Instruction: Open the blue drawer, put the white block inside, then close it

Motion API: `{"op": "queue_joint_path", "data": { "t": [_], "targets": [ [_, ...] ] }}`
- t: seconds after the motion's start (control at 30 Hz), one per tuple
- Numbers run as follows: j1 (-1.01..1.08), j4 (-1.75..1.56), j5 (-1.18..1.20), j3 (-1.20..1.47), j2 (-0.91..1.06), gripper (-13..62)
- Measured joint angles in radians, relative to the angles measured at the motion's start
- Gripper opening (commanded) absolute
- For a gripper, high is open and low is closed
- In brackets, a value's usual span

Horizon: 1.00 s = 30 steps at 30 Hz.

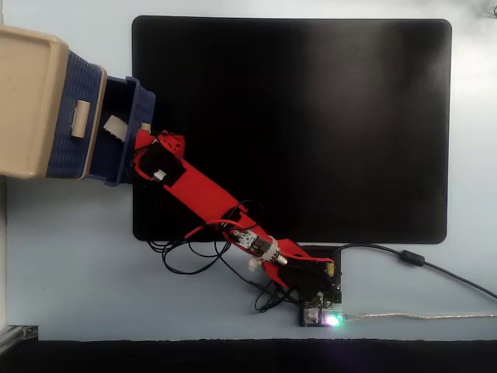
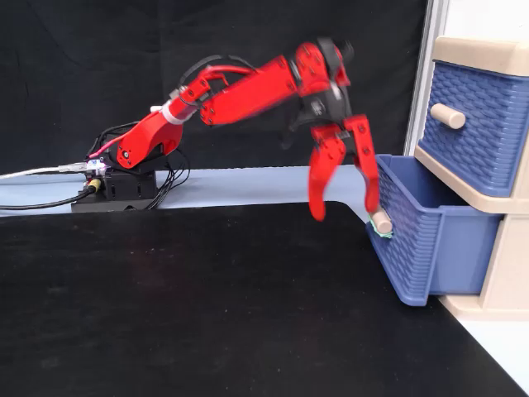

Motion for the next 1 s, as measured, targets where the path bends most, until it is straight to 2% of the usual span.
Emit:
{"op": "queue_joint_path", "data": {
  "t": [0.27,0.53,0.67,0.83,1.0],
  "targets": [
    [-0.095,-0.348,0.012,-0.005,-0.097,34.4],
    [-0.103,-0.403,0.025,-0.005,-0.109,34.6],
    [-0.075,-0.201,0.028,-0.003,0.02,34.4],
    [0.155,0.218,-0.029,0.006,0.356,34.0],
    [0.331,0.238,-0.35,0.37,0.558,33.9]
  ]
}}
